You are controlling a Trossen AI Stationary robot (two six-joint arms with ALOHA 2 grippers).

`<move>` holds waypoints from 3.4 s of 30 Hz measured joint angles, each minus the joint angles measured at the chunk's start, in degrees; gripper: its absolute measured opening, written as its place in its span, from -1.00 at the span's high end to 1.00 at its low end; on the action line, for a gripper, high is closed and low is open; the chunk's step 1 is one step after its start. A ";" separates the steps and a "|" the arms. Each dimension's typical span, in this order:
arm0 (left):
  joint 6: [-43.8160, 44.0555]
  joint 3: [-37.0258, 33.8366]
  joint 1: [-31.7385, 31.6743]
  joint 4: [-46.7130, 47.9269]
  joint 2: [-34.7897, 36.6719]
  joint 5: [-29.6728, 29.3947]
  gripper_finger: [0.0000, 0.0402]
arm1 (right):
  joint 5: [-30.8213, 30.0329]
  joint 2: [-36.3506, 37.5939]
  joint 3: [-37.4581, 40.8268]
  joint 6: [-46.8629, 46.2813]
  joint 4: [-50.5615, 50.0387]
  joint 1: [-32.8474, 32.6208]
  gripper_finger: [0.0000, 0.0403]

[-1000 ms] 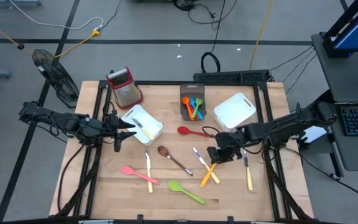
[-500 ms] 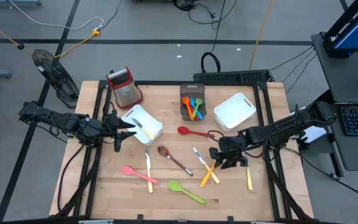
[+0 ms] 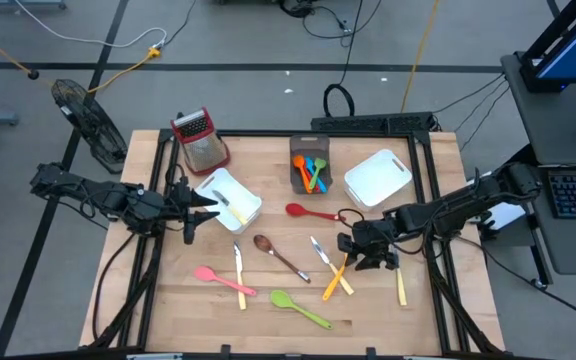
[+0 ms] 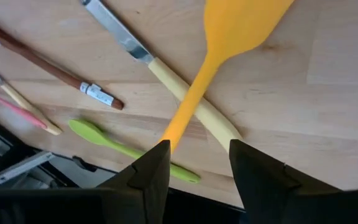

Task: Pick & Place Kitchen Items
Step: Put the yellow spatula into the black bin

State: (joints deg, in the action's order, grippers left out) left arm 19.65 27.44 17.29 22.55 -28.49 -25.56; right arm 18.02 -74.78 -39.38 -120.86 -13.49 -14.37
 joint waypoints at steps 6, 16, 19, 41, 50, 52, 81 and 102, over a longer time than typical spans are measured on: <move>0.03 0.00 -0.01 0.00 0.00 -0.02 0.23 | -1.78 -0.50 0.02 -1.28 -0.07 -0.11 0.22; 0.05 0.00 -0.01 -0.02 0.00 -1.14 0.23 | -6.03 -0.48 2.79 -3.68 2.82 0.00 0.22; 0.11 0.00 0.00 -0.03 0.02 -1.14 0.23 | -6.36 -0.48 4.11 -4.66 5.40 -0.11 0.22; 0.64 0.00 -0.01 -0.04 0.00 -1.74 0.23 | -9.89 -0.48 5.81 -8.93 9.39 -3.42 0.22; 1.55 0.00 -0.01 -0.07 0.00 -3.56 0.23 | -10.71 -4.85 5.80 -9.23 17.89 -4.57 0.22; 1.87 0.00 -0.01 -0.07 0.01 -3.55 0.23 | -10.62 -7.33 5.79 -8.79 19.78 -4.57 0.22; 1.84 0.00 -0.01 -0.07 0.00 -2.93 0.23 | -28.06 -13.11 5.69 -0.67 17.62 -4.92 0.94; 4.79 0.00 0.09 -1.44 -0.04 -2.78 0.23 | -35.11 -7.73 5.18 5.98 27.93 -5.22 0.96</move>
State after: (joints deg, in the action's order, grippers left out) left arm 24.45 27.44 17.38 21.11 -28.53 -28.34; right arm -17.09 -82.52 -34.20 -114.88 14.44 -19.59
